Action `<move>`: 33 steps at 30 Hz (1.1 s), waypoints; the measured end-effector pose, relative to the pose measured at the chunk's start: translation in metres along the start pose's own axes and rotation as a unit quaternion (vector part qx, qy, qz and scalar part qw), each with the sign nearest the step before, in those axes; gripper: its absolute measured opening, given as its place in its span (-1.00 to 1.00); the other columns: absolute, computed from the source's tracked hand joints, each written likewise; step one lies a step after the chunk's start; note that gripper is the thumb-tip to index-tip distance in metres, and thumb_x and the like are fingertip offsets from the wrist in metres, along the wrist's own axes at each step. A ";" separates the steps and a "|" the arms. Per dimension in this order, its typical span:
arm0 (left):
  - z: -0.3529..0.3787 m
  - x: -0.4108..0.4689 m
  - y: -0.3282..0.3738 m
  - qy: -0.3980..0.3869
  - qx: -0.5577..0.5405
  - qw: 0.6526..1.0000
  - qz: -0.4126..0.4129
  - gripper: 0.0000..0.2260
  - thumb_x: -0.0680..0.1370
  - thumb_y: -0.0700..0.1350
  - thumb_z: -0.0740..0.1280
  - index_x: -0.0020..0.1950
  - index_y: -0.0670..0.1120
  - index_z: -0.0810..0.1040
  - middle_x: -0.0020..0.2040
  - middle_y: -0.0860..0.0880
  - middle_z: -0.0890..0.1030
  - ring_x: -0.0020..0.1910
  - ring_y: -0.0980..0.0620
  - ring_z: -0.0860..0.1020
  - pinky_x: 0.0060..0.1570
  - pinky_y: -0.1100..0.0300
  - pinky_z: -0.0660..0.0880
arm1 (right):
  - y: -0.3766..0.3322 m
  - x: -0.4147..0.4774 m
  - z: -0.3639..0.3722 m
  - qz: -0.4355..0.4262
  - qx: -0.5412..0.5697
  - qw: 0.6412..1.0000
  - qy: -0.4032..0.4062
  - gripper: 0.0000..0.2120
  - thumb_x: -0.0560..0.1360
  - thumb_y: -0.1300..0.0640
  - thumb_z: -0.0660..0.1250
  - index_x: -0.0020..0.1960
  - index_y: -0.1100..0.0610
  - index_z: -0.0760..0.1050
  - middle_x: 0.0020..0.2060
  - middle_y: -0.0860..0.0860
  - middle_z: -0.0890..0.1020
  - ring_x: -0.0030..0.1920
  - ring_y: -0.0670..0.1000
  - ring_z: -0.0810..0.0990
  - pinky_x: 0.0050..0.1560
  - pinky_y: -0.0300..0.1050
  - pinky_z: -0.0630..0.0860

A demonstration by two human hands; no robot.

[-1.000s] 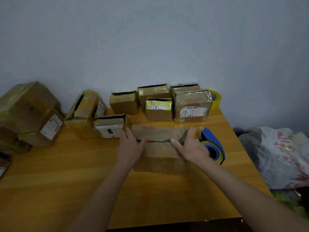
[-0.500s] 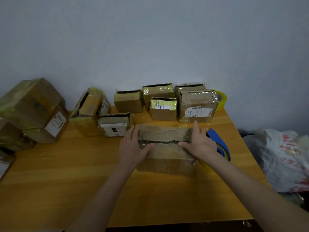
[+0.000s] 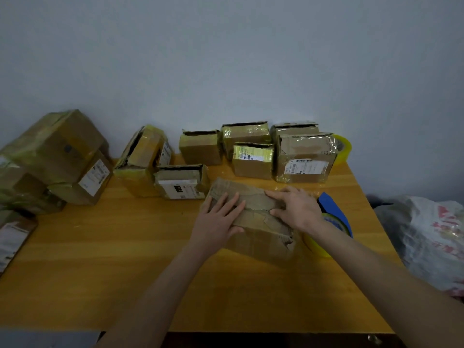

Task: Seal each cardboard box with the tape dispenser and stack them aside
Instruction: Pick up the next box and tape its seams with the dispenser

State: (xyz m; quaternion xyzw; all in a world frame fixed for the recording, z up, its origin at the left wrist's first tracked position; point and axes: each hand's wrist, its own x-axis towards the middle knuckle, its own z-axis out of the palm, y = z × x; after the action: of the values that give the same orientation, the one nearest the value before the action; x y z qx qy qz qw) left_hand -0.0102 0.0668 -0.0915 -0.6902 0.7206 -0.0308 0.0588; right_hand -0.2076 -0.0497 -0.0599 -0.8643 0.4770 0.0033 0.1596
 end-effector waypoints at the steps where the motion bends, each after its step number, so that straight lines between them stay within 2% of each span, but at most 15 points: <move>1: -0.003 0.002 -0.003 -0.001 -0.001 1.000 -0.001 -0.43 0.59 0.25 -0.04 0.55 0.15 -0.13 0.55 0.07 -0.16 0.56 -0.02 -0.12 0.49 -0.07 -0.21 | 0.000 -0.002 -0.001 0.007 -0.005 1.000 -0.002 -0.43 0.50 -0.21 0.29 0.47 -0.27 0.20 0.22 -0.02 0.45 0.22 0.07 0.42 0.28 0.11 0.38; 5: -0.014 0.014 -0.013 -0.053 0.019 0.998 0.018 -0.44 0.61 0.22 -0.04 0.54 0.15 -0.20 0.57 0.03 -0.18 0.54 -0.03 -0.20 0.49 -0.14 -0.23 | -0.002 -0.012 -0.001 0.031 -0.014 0.999 -0.005 -0.38 0.46 -0.26 0.31 0.46 -0.32 0.18 0.05 -0.02 0.39 0.10 0.05 0.44 -0.02 -0.03 0.52; 9: -0.019 0.019 -0.003 -0.107 -0.001 0.993 0.040 -0.25 0.55 0.35 -0.02 0.54 0.00 -0.29 0.52 -0.05 -0.31 0.50 0.00 -0.33 0.45 -0.07 -0.36 | -0.005 -0.014 0.002 0.032 -0.039 0.999 -0.006 -0.41 0.47 -0.27 0.27 0.46 -0.34 0.17 -0.05 -0.03 0.33 -0.03 -0.01 0.37 -0.20 -0.12 0.40; 13: -0.016 0.016 0.021 -0.099 -0.003 0.993 0.059 -0.17 0.48 0.44 -0.03 0.55 -0.04 -0.21 0.52 -0.04 -0.28 0.49 0.05 -0.33 0.43 -0.04 -0.39 | -0.005 -0.014 0.000 0.031 -0.046 0.998 -0.002 -0.41 0.48 -0.26 0.27 0.46 -0.32 0.17 0.00 -0.01 0.37 -0.02 -0.01 0.40 -0.19 -0.12 0.40; 16: -0.020 0.010 0.037 -0.088 -0.037 0.993 0.073 -0.17 0.46 0.48 -0.09 0.55 0.00 -0.15 0.56 -0.02 -0.19 0.51 0.10 -0.26 0.42 -0.04 -0.41 | -0.004 -0.016 0.000 0.031 -0.040 0.999 0.004 -0.43 0.50 -0.25 0.25 0.47 -0.32 0.16 0.08 0.01 0.40 0.12 0.05 0.43 -0.12 -0.10 0.46; 18: -0.023 0.001 0.053 -0.013 -0.125 0.991 0.037 -0.20 0.45 0.47 -0.14 0.55 0.02 -0.11 0.55 0.01 -0.16 0.52 0.10 -0.23 0.42 0.00 -0.40 | -0.001 -0.015 -0.001 0.024 -0.032 0.999 0.003 -0.47 0.53 -0.24 0.20 0.47 -0.33 0.15 0.11 0.01 0.41 0.16 0.07 0.43 -0.07 -0.08 0.51; 19: -0.023 -0.003 0.060 0.055 -0.186 0.981 -0.029 -0.22 0.47 0.43 -0.10 0.55 0.00 -0.10 0.55 0.02 -0.16 0.53 0.08 -0.20 0.44 0.02 -0.34 | 0.001 -0.014 -0.001 0.020 -0.024 0.999 0.003 -0.49 0.56 -0.23 0.16 0.47 -0.34 0.13 0.11 0.01 0.42 0.12 0.06 0.45 -0.10 -0.08 0.53; 21: -0.022 -0.009 0.068 0.154 -0.299 0.920 -0.201 -0.23 0.55 0.26 0.15 0.56 -0.09 -0.13 0.56 -0.01 -0.15 0.54 0.01 -0.15 0.47 0.08 -0.19 | 0.006 -0.013 -0.002 0.021 0.004 1.000 0.009 -0.48 0.59 -0.19 0.12 0.50 -0.33 0.01 0.08 -0.01 0.48 -0.08 -0.01 0.50 -0.30 -0.15 0.48; 23: -0.020 -0.008 0.072 0.143 -0.418 0.845 -0.301 -0.16 0.55 0.03 0.33 0.56 -0.14 -0.20 0.57 -0.08 -0.19 0.54 -0.04 -0.11 0.43 0.15 -0.09 | 0.007 -0.014 -0.003 0.026 0.046 0.999 0.004 -0.43 0.60 -0.16 0.13 0.51 -0.29 -0.06 -0.02 -0.05 0.58 -0.19 -0.05 0.55 -0.43 -0.19 0.40; 24: -0.021 -0.005 0.072 0.120 -0.456 0.825 -0.313 -0.14 0.54 -0.03 0.35 0.55 -0.14 -0.23 0.57 -0.08 -0.20 0.54 -0.04 -0.09 0.42 0.18 -0.06 | 0.006 -0.016 -0.001 0.022 0.063 0.998 -0.005 -0.46 0.60 -0.15 0.15 0.51 -0.25 0.01 -0.09 -0.08 0.60 -0.19 -0.05 0.57 -0.41 -0.18 0.45; 25: -0.021 -0.001 0.071 0.104 -0.472 0.819 -0.309 -0.14 0.53 -0.06 0.36 0.55 -0.14 -0.23 0.57 -0.07 -0.18 0.54 -0.03 -0.07 0.43 0.16 -0.04 | 0.003 -0.018 0.001 0.017 0.072 0.997 -0.011 -0.51 0.60 -0.14 0.16 0.49 -0.23 0.12 -0.15 -0.10 0.58 -0.19 -0.05 0.58 -0.36 -0.16 0.50; 27: -0.021 0.013 0.061 0.099 -0.477 0.828 -0.279 -0.15 0.52 -0.07 0.37 0.56 -0.12 -0.19 0.58 -0.05 -0.13 0.54 -0.02 -0.04 0.47 0.07 0.01 | -0.005 -0.021 0.005 0.016 0.086 0.996 -0.013 -0.57 0.60 -0.12 0.18 0.44 -0.17 0.24 -0.19 -0.10 0.56 -0.19 -0.02 0.58 -0.25 -0.11 0.58; 29: -0.023 0.026 0.049 0.080 -0.472 0.842 -0.251 -0.18 0.53 -0.03 0.36 0.57 -0.09 -0.14 0.58 -0.02 -0.14 0.54 -0.03 -0.02 0.47 0.01 0.09 | -0.012 -0.022 0.008 0.026 0.102 0.994 -0.002 -0.59 0.59 -0.11 0.21 0.41 -0.12 0.27 -0.15 -0.06 0.58 -0.19 0.01 0.59 -0.26 -0.09 0.59; 31: -0.023 0.036 0.037 0.049 -0.462 0.858 -0.221 -0.20 0.53 0.02 0.35 0.57 -0.05 -0.11 0.57 0.00 -0.19 0.54 -0.06 -0.04 0.47 -0.06 0.14 | -0.016 -0.020 0.010 0.038 0.102 0.994 0.017 -0.58 0.58 -0.13 0.23 0.39 -0.08 0.28 -0.18 -0.06 0.55 -0.28 -0.02 0.53 -0.44 -0.21 0.44; 33: -0.023 0.043 0.031 0.020 -0.447 0.873 -0.193 -0.24 0.52 0.09 0.35 0.57 0.04 -0.04 0.57 0.00 -0.23 0.55 -0.10 -0.12 0.46 -0.18 0.11 | -0.022 -0.019 0.009 0.053 0.092 0.994 0.031 -0.56 0.58 -0.14 0.23 0.40 -0.06 0.27 -0.24 -0.07 0.51 -0.36 -0.04 0.44 -0.52 -0.25 0.25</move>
State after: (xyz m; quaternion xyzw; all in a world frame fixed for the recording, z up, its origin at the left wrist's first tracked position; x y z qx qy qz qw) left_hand -0.0452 0.0243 -0.0747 -0.7676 0.5106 0.2703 -0.2775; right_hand -0.1982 -0.0204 -0.0595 -0.8188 0.5254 -0.0589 0.2236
